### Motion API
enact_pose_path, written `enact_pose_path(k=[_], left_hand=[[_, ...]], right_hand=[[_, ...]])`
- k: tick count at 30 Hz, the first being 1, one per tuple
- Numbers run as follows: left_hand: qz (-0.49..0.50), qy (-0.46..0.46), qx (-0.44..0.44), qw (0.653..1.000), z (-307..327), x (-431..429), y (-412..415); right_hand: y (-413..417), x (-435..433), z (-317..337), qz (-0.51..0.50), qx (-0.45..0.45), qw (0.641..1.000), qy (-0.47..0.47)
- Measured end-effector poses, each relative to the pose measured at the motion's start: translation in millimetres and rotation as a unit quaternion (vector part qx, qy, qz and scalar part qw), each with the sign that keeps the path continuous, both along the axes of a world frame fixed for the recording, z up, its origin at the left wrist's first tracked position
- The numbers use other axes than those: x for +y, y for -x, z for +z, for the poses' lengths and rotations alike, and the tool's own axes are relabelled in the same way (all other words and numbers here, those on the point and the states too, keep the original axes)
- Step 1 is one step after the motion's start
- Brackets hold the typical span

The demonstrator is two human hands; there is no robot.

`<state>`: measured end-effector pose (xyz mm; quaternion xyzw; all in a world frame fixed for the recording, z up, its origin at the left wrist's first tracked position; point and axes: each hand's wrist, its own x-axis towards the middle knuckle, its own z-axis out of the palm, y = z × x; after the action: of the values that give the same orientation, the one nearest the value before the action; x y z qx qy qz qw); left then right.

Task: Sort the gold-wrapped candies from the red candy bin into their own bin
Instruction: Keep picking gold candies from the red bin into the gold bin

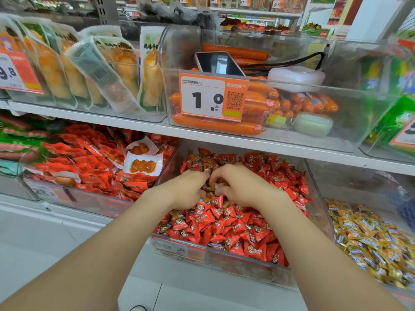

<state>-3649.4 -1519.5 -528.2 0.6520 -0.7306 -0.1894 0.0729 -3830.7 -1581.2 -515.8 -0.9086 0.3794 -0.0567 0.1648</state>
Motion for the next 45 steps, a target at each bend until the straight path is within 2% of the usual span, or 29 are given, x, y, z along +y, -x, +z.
enact_pose_path(k=[7, 9, 11, 13, 16, 21, 23, 24, 25, 26, 28, 29, 30, 33, 36, 38, 41, 42, 45], left_hand=[[-0.023, -0.054, -0.015, 0.998, 8, 5, 4], [-0.019, -0.029, -0.008, 0.999, 14, 12, 5], [-0.003, 0.014, 0.029, 0.999, 21, 20, 7], [0.02, 0.046, 0.055, 0.997, 29, 28, 9], [0.05, 0.054, 0.096, 0.993, 34, 39, 10], [0.129, 0.077, 0.175, 0.973, 39, 52, 19], [0.148, 0.097, 0.178, 0.968, 42, 54, 23], [0.146, 0.103, 0.159, 0.971, 42, 56, 23], [0.143, 0.106, 0.138, 0.974, 42, 58, 23], [0.142, 0.107, 0.125, 0.976, 40, 60, 22], [0.142, 0.116, 0.101, 0.978, 36, 62, 20], [0.143, 0.129, 0.078, 0.978, 34, 62, 19], [0.143, 0.14, 0.055, 0.978, 32, 62, 17], [0.116, 0.137, 0.006, 0.984, 25, 62, 9], [0.061, 0.083, -0.062, 0.993, 16, 61, 3], [0.029, 0.04, -0.072, 0.996, 12, 60, 0], [0.007, -0.01, -0.069, 0.998, 11, 60, 0], [0.005, -0.02, -0.063, 0.998, 13, 60, 1], [0.006, -0.036, -0.038, 0.999, 18, 60, 3]], right_hand=[[36, 7, 19, -0.087, -0.192, 0.977, -0.034], [41, 12, 21, -0.101, -0.242, 0.961, -0.09], [44, 19, 23, -0.133, -0.306, 0.927, -0.172], [45, 26, 25, -0.171, -0.381, 0.868, -0.269], [45, 35, 32, -0.212, -0.477, 0.742, -0.419], [44, 50, 46, -0.23, -0.527, 0.575, -0.582], [44, 57, 49, -0.226, -0.538, 0.531, -0.614], [43, 59, 50, -0.225, -0.533, 0.533, -0.617], [43, 60, 50, -0.228, -0.518, 0.56, -0.606], [44, 61, 49, -0.23, -0.49, 0.618, -0.57], [49, 59, 43, -0.229, -0.401, 0.782, -0.417], [51, 59, 42, -0.217, -0.366, 0.842, -0.331], [53, 59, 41, -0.199, -0.343, 0.878, -0.27], [59, 63, 42, -0.135, -0.293, 0.925, -0.201], [63, 63, 42, -0.128, -0.213, 0.965, -0.084], [67, 63, 39, -0.125, -0.141, 0.982, -0.004], [69, 69, 37, -0.108, 0.032, 0.993, 0.044], [68, 69, 35, -0.102, 0.061, 0.991, 0.058], [65, 68, 35, -0.095, 0.045, 0.99, 0.091]])
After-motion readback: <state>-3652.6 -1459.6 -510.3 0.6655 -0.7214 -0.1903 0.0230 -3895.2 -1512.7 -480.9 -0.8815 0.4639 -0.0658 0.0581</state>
